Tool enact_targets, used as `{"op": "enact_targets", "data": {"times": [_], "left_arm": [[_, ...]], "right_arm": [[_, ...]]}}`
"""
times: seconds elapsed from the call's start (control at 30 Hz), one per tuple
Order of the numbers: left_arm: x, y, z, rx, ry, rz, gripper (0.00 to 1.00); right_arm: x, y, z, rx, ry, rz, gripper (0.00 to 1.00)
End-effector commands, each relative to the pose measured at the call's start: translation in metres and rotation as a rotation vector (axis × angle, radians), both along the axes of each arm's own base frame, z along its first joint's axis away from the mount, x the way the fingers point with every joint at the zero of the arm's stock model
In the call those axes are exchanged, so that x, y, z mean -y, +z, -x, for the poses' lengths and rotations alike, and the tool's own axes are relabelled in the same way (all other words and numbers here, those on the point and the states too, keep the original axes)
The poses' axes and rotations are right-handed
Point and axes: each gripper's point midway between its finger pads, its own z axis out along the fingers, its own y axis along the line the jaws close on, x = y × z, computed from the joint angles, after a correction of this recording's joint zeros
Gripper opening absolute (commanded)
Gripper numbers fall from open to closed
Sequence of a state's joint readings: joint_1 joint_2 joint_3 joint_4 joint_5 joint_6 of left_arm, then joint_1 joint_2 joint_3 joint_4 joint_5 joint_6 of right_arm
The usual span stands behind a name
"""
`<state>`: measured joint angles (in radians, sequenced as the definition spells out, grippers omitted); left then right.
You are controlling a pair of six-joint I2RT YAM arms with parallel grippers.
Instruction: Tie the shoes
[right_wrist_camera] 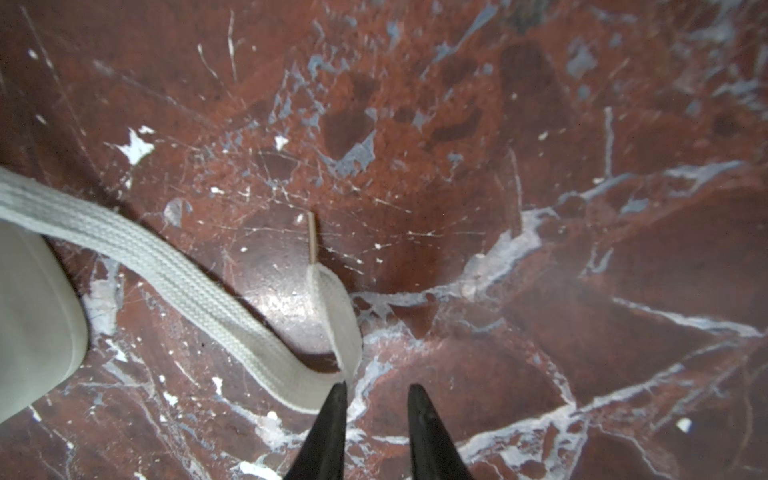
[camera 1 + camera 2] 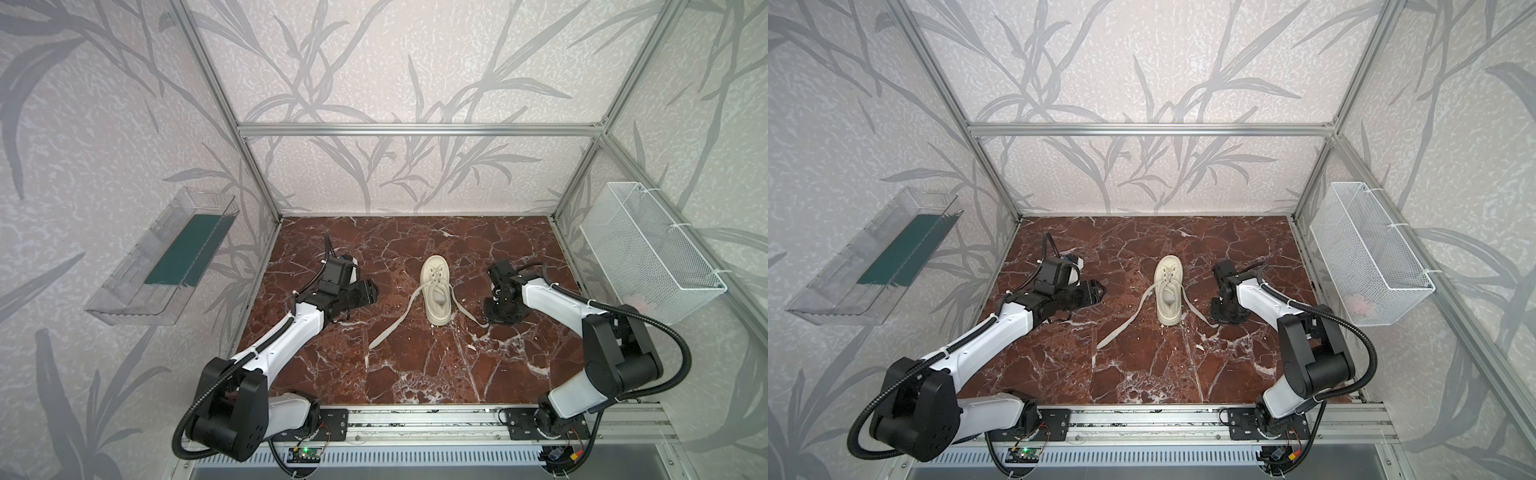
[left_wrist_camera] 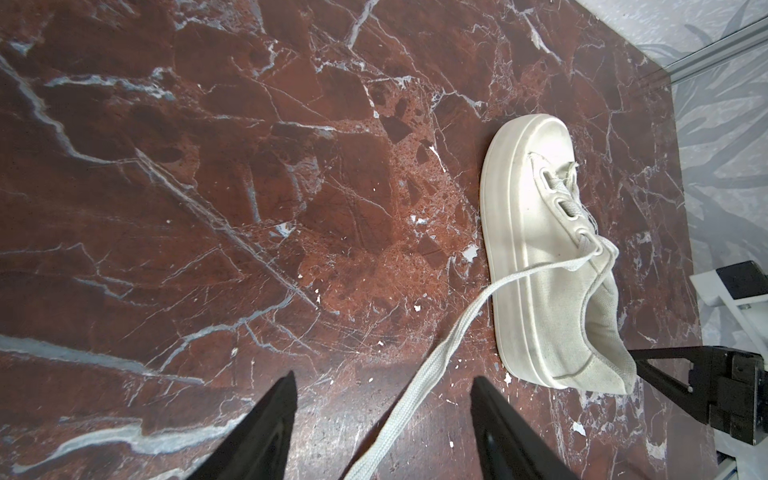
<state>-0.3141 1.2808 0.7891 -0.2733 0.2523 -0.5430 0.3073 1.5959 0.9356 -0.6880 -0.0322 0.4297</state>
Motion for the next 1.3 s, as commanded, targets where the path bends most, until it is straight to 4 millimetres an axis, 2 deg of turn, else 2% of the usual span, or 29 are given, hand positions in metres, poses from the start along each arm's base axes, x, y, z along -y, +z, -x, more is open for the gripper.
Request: {"op": "enact_targets", "data": {"times": [0.0,0.27,0.47,0.57,0.73,0.9,1.0,1.03,1.1,1.17,1.27], "left_arm": [[0.002,0.005,-0.007,0.017,0.015,0.005,0.68],[0.005,0.003,-0.008,0.013,0.01,0.005,0.68],[0.006,0.004,-0.007,0.015,0.008,0.002,0.68],[0.004,0.006,-0.007,0.021,0.01,0.0,0.68],[0.002,0.006,-0.005,0.021,0.013,-0.011,0.68],[0.0,0.01,-0.003,0.03,0.017,-0.013,0.68],[-0.002,0.01,-0.001,0.03,0.02,-0.019,0.68],[-0.003,0.01,-0.001,0.031,0.022,-0.02,0.68],[-0.004,0.009,0.001,0.032,0.024,-0.022,0.68],[-0.006,0.009,0.002,0.036,0.029,-0.023,0.68],[-0.009,0.008,0.006,0.033,0.035,-0.025,0.68]], "right_arm": [[-0.006,-0.004,-0.005,-0.005,0.017,-0.028,0.26],[-0.012,-0.007,-0.007,-0.011,0.023,-0.062,0.23],[-0.012,-0.004,-0.015,-0.001,0.037,-0.062,0.01],[-0.015,0.017,-0.03,0.057,0.056,-0.066,0.0],[-0.029,0.08,-0.076,0.229,0.082,-0.102,0.0],[-0.073,0.153,-0.127,0.438,0.142,-0.251,0.0],[-0.111,0.188,-0.145,0.52,0.211,-0.317,0.0],[-0.124,0.187,-0.15,0.513,0.234,-0.329,0.0],[-0.156,0.2,-0.155,0.528,0.284,-0.386,0.0],[-0.185,0.204,-0.159,0.522,0.307,-0.442,0.0],[-0.227,0.2,-0.159,0.491,0.351,-0.491,0.0]]}}
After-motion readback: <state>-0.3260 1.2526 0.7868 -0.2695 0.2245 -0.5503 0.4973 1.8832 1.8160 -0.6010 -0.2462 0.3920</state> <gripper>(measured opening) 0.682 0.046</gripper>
